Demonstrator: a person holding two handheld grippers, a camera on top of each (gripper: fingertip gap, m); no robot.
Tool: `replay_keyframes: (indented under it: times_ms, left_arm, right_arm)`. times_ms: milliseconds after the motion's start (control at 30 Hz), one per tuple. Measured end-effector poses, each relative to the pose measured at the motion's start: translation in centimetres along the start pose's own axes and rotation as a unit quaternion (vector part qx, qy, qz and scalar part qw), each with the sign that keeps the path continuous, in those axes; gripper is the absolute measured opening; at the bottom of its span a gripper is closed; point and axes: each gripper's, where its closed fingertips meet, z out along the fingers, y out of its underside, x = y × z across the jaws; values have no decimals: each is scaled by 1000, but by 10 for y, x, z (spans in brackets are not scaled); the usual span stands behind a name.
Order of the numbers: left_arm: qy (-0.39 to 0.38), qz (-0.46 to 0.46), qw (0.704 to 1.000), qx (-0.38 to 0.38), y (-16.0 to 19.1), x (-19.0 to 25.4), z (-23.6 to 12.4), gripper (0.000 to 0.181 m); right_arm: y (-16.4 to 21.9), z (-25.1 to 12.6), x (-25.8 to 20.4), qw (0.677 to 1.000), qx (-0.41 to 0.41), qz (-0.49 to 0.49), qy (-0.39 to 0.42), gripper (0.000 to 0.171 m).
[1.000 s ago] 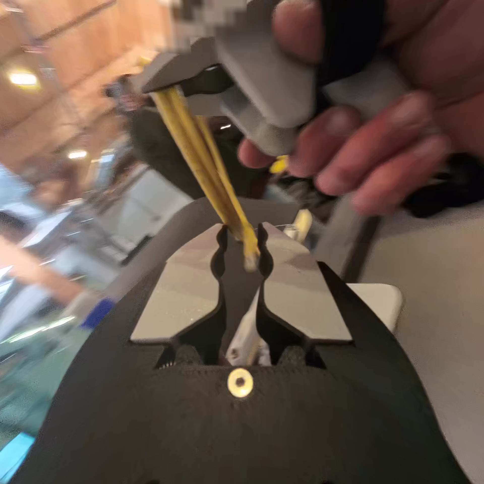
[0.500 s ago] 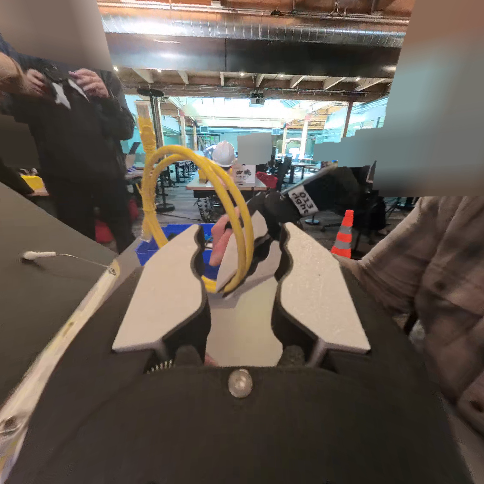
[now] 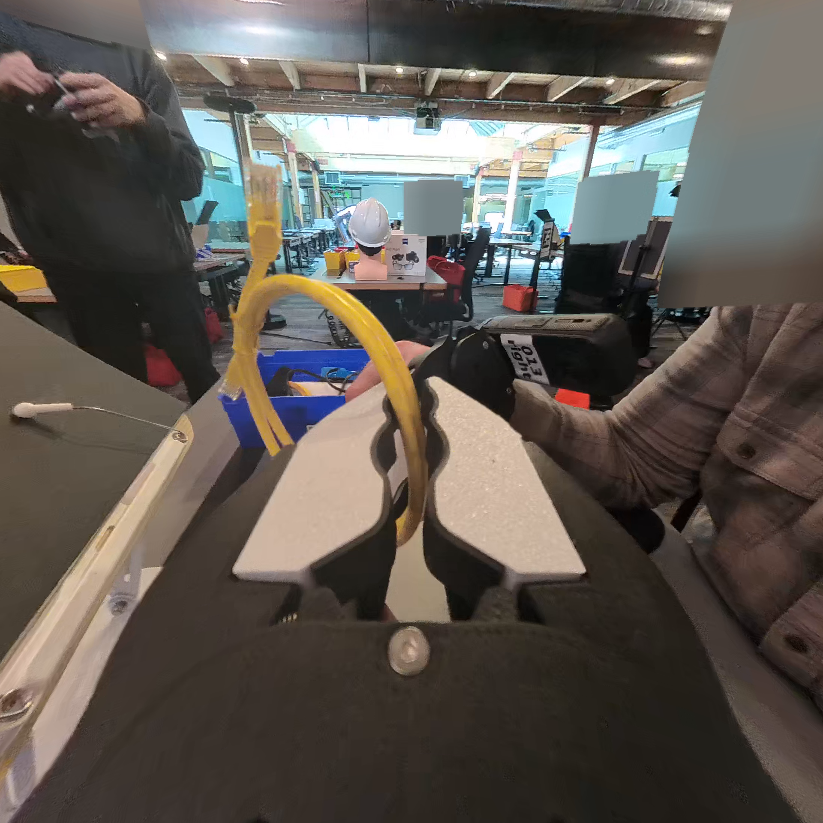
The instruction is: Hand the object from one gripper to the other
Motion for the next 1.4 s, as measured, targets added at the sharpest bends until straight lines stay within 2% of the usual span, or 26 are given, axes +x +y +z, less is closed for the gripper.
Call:
replay_keyframes:
  times_ms: [100,133,233,300,367,400,467,600,667,733,767,900,1000,1067,1167,1233,1400]
  left_arm:
    - [-30,38,999,-8,0,-4,1,5]
    - [-53,60,997,-14,0,-8,1,5]
    - [-102,111,988,-21,-6,-13,1,5]
    - [-136,148,979,-21,-11,-16,-1,5]
    - [-192,213,957,-35,-15,-23,-2,5]
    - [-225,256,938,-56,-14,-27,-4,5]
    - [-294,361,879,-101,-14,-37,-7,5]
    - [-368,510,763,-149,-18,-43,-9,5]
    - [-378,558,721,-160,-15,-45,-7,5]
    - [-394,601,670,-186,-9,-51,-7,5]
    - [-396,622,645,-198,-5,-54,-5,5]
    - [-394,668,594,-214,8,-57,3,5]
    - [-377,693,581,-203,15,-52,12,5]
    - [-367,703,578,-192,18,-48,16,5]
    - [-358,701,591,-177,22,-45,21,5]
    - [-352,693,606,-172,26,-46,22,5]
    - [-359,668,630,-166,30,-55,19,5]
  right_arm:
    - [5,-1,7,1000,-9,11,20,8]
    - [4,-3,8,1000,-7,17,18,20]
    - [-1,-12,12,999,11,40,13,41]
    - [-7,-19,14,997,33,64,7,45]
    - [-10,-29,21,992,54,116,2,44]
    - [-11,-35,29,986,68,151,7,41]
    - [-13,-52,52,960,119,251,19,40]
    - [-17,-97,89,859,269,435,-10,39]
    - [-13,-117,102,803,330,496,-26,42]
    - [-8,-129,114,760,368,536,-30,42]
    - [-5,-130,116,750,368,548,-31,43]
    - [6,-114,114,744,322,584,-29,48]
    - [16,-99,110,734,298,609,-31,44]
    - [10,-99,109,720,322,612,-51,38]
    - [4,-98,107,711,346,608,-69,17]
    - [-1,-99,106,706,364,602,-81,12]
    - [-12,-96,105,741,372,556,-56,9]
